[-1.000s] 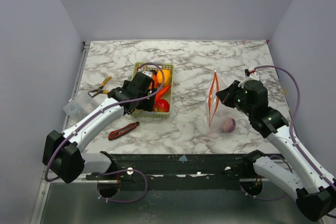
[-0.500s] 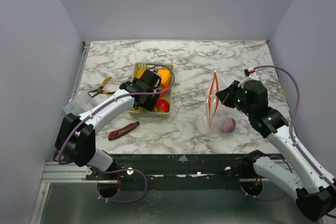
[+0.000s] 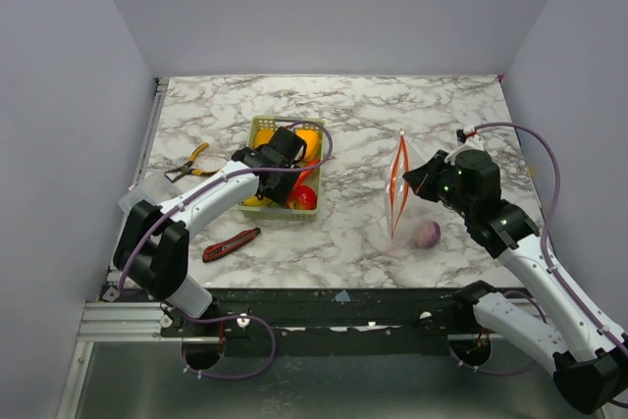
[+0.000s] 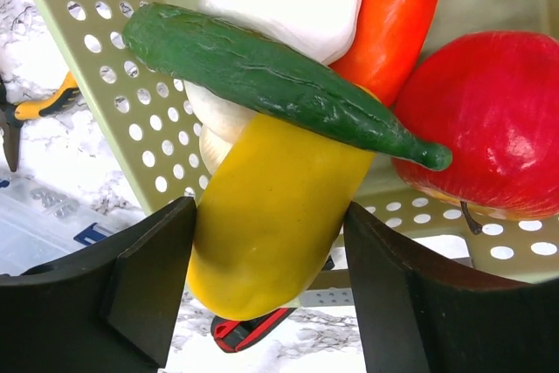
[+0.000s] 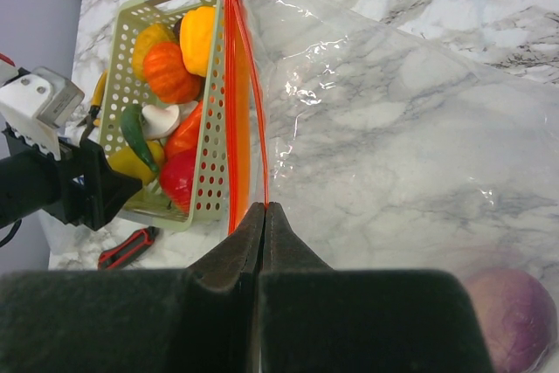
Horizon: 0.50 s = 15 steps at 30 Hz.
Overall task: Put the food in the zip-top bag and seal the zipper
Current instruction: Pick up the fake fruit from the bin.
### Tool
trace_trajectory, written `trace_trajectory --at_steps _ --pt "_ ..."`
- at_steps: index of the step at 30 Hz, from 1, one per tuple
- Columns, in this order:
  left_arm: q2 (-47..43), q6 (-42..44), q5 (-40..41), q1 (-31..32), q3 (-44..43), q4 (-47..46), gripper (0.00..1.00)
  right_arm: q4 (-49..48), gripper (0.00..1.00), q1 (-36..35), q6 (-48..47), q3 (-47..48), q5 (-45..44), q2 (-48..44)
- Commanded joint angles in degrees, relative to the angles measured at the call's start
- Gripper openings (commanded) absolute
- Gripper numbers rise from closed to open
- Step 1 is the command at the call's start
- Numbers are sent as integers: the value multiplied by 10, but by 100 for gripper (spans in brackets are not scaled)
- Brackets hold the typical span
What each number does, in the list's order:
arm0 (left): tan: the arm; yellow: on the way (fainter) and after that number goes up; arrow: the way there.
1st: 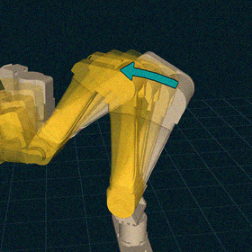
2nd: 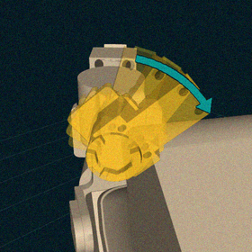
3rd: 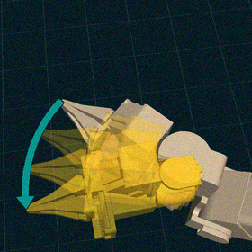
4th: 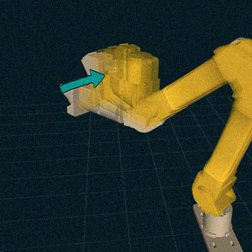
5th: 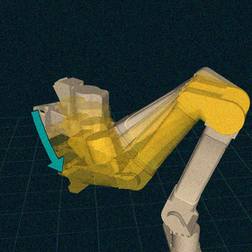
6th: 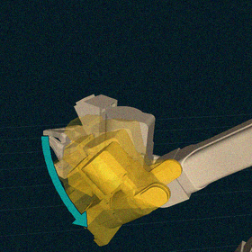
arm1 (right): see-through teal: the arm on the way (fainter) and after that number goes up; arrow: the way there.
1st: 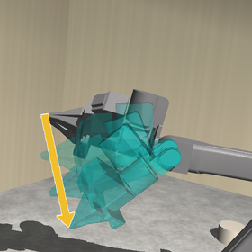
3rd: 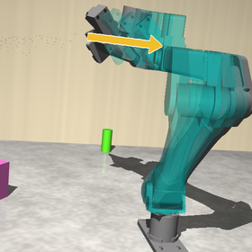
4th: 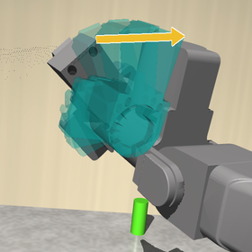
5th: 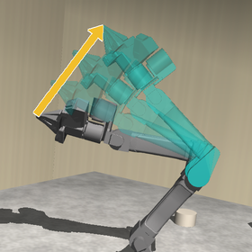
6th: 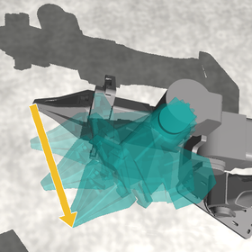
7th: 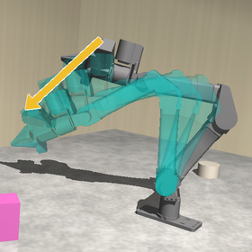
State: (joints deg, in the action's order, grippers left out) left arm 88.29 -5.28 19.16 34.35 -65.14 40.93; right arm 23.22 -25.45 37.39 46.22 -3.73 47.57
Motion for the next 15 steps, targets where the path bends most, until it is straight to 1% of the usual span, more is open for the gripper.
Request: trace_trajectory --at_steps 1,4,5,8,12,14,15 --pt "-32 -1 6 1 -9 10 41 -1 0 -3 -3 -4 5 -1" --pt "-65 -1 -13 1 -9 17 33 -3 0 -2 -3 -4 7 0" --pt "-75 0 -23 1 -10 21 29 -3 0 -3 -3 -5 8 1" --pt "-109 0 -68 2 -10 30 20 -3 0 -4 -1 -3 11 2" --pt "-148 -1 -163 2 -17 29 19 -4 0 -3 -1 -3 10 1" --pt "-163 -13 -198 2 -25 27 19 -3 0 -3 -1 -2 9 1" --pt "-171 -24 -231 2 -31 24 19 -2 0 -3 -1 -2 9 1"
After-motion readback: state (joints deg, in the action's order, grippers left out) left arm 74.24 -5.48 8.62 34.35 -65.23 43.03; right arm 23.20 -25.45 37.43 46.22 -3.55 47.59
